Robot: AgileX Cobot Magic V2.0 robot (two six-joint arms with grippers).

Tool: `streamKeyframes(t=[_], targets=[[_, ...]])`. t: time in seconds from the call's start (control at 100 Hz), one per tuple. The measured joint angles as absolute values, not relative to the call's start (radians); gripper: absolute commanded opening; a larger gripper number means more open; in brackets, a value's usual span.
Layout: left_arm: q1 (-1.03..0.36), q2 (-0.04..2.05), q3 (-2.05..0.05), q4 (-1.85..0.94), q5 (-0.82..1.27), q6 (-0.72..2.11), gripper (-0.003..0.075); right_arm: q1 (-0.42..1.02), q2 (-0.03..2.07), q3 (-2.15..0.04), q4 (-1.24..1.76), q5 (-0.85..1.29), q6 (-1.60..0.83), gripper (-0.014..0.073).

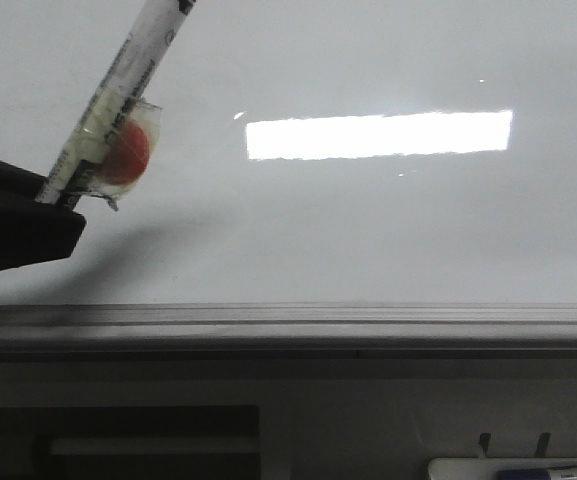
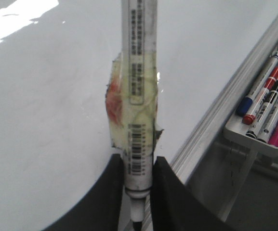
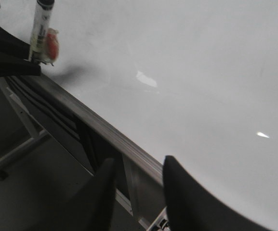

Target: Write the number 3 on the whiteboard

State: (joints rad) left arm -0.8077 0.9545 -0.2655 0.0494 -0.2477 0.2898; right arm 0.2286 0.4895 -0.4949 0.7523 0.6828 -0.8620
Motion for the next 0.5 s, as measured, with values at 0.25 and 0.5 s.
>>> streamKeyframes(t=[0.25, 0.5], targets=[[-0.808, 0.954, -0.265, 0.266, -0.312, 0.290, -0.0020, 0.432, 0.664, -0.553, 0.807, 0.644, -0.991, 0.0471], [-0.808, 0.954, -0.265, 0.406, -0.352, 0.290, -0.0020, 0.669, 0.809, -0.618, 0.815, 0.483, -1.109, 0.0471]])
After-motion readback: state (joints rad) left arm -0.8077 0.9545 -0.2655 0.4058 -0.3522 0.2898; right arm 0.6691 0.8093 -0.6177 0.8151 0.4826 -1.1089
